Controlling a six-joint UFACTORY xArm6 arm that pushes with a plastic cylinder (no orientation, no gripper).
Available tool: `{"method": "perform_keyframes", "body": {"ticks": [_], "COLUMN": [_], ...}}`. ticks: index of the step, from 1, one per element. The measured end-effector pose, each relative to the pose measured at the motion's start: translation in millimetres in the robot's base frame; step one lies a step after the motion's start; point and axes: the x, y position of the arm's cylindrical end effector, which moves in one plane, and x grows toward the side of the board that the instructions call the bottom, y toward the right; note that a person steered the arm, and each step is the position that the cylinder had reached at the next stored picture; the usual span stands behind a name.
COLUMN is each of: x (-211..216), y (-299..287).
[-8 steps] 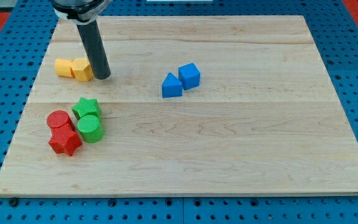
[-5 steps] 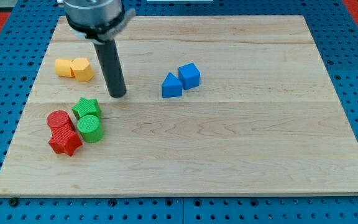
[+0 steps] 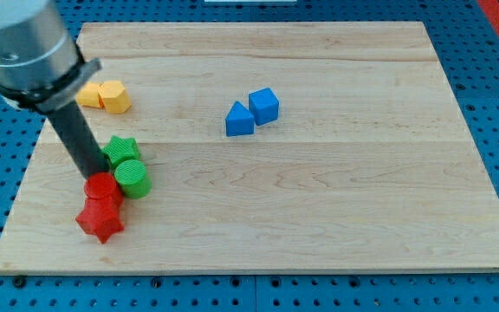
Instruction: Move the red star below the blue triangle
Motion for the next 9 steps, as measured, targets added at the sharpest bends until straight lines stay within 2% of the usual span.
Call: {"method": "perform_keyframes", "body": {"ticks": [1,3,4,6,8,9], "x": [19,52,52,70,55,43], "y": [-40,-18,-18,-56,34,59]}}
